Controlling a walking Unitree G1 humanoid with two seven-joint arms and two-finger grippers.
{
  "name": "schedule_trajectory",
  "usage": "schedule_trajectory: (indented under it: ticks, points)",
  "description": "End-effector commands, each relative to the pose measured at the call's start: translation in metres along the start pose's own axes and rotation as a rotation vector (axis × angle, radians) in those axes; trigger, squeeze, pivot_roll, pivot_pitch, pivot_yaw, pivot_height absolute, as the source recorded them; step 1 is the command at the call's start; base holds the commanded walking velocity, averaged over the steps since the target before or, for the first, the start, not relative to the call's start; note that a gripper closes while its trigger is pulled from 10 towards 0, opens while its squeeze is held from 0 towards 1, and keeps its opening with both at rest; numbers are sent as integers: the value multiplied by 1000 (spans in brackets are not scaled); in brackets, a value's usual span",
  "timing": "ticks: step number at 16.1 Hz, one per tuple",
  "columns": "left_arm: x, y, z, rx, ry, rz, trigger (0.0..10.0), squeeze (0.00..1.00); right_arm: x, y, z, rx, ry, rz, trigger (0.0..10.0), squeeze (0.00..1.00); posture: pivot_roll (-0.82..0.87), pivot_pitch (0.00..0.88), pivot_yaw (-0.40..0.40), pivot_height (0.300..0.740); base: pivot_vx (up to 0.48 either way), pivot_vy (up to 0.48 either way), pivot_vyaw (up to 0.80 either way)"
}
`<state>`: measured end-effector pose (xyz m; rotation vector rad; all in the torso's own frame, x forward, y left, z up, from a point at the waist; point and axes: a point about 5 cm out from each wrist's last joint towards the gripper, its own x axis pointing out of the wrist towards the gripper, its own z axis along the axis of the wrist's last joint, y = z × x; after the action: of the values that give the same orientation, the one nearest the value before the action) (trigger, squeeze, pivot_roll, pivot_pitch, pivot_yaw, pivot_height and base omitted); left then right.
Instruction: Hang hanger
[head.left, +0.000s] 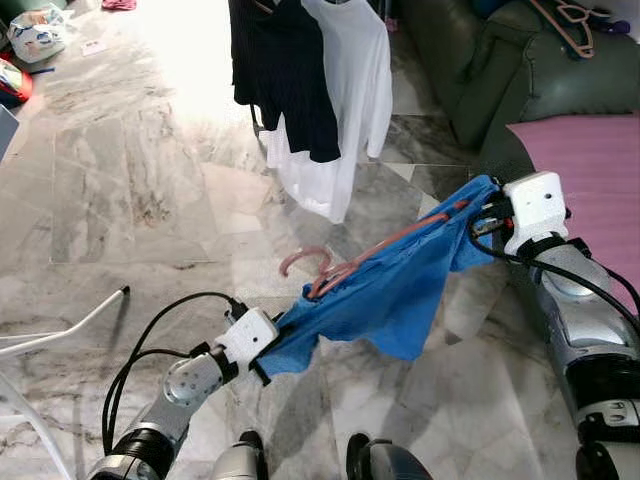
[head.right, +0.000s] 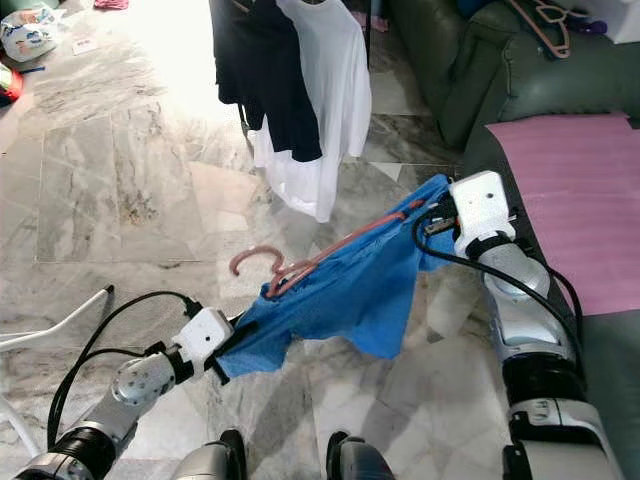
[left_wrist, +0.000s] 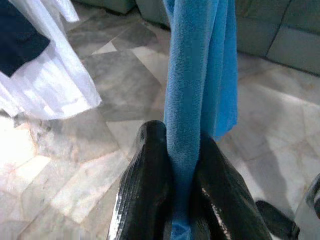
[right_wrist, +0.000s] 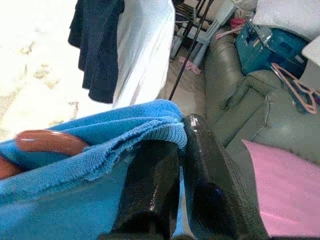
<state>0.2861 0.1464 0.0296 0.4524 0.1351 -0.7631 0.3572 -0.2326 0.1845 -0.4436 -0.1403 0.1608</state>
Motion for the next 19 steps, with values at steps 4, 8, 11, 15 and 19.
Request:
schedule_trajectory:
  ticks: [4,8,11,15,19]
  points:
    - [-15,-6,-27,-28,141,-27,10000,0,-3,-7,9,-91,-14,0,0,0,-1,246,-12,740,0,0,0]
    - [-20,-10,-38,-2,220,-51,10000,0,-4,-3,2,-188,34,21,0,0,-4,253,-8,740,0,0,0]
    - [-25,-9,-46,-10,282,-23,10000,0,-7,-6,-11,-376,99,45,0,0,-8,254,-8,740,0,0,0]
    - [-27,-9,-51,0,330,-16,10000,0,-8,-4,-15,-540,123,82,0,0,-12,257,-7,740,0,0,0]
    - [-30,-10,-56,19,378,-35,10000,0,0,-5,-2,-658,79,47,0,0,-12,260,-2,740,0,0,0]
